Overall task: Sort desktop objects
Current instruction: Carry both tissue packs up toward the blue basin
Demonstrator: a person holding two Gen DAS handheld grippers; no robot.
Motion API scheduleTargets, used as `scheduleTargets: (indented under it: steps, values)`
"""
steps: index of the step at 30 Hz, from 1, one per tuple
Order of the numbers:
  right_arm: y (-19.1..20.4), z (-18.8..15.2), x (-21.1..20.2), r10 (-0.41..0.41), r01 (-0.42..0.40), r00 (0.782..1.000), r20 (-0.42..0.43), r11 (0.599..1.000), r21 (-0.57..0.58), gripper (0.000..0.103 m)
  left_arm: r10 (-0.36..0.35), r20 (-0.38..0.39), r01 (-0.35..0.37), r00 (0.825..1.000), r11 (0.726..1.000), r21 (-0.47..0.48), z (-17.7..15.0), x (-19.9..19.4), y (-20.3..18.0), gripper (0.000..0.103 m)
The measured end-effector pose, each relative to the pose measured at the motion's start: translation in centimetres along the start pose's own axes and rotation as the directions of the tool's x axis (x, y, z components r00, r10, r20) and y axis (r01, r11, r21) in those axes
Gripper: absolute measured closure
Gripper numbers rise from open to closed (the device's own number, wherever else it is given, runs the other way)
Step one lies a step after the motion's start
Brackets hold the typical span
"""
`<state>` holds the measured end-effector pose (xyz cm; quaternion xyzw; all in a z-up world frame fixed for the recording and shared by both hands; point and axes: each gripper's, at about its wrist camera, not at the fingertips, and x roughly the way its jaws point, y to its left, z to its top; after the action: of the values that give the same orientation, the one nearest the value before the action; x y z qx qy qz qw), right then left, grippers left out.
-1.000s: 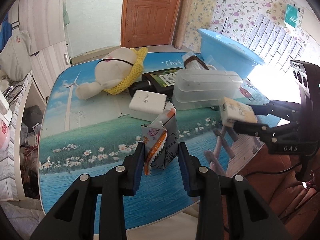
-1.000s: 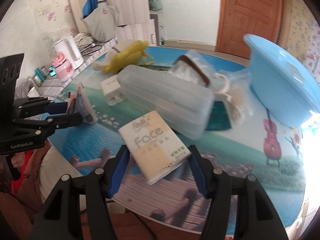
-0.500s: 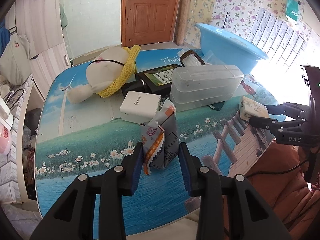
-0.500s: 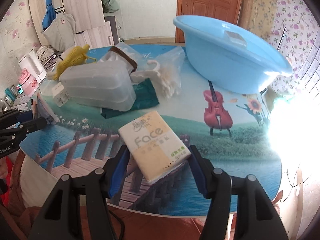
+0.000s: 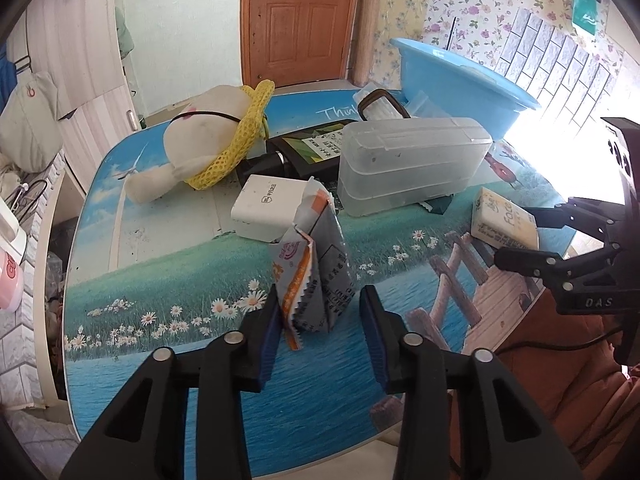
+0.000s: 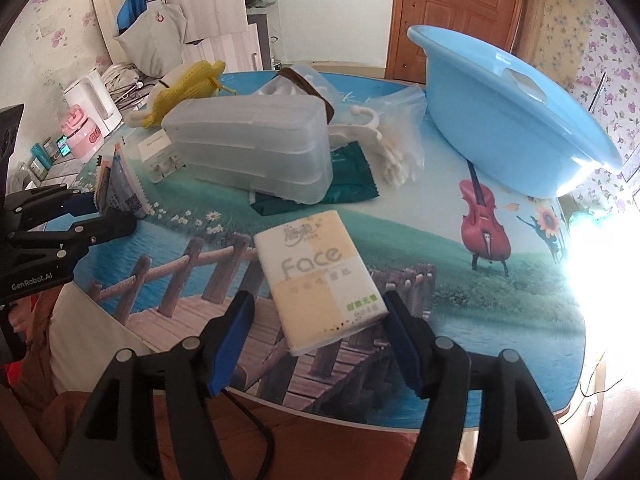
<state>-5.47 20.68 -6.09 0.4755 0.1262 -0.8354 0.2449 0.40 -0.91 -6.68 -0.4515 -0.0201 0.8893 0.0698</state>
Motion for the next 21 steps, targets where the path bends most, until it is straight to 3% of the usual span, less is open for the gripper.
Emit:
scheduleTargets:
  steps: [5,7,12,21]
  values:
    - [-0.8,0.0,0.2,0.017,-0.018,0.999,0.033,1.0,0.015,0.036,-0.013,0.0,0.013,1.0,1.0,0.004,0.0,0.0,-0.1,0.075]
    - [-1.2,0.0,0.1,0.028,-0.029,0.999,0.047,0.999,0.027,0.05,-0.01,0.003,0.01,1.0,1.0,0.004,0.0,-0.2,-0.1,0.076]
    - [-1.4,0.3,-0.3,0.035,-0.037,0.998,0.056,0.998,0.046,0.051,-0.009,0.024,0.009,1.0,1.0,-0.009,0.5,-0.9,-0.1,0.076]
    - [-2.0,1.0,-3.6,0.016,-0.029,0.987,0.163,0.997,0.076,0.051,-0.018,0.081,0.017,0.997,1.0,0.004,2.6,-3.3,-1.5,0.076]
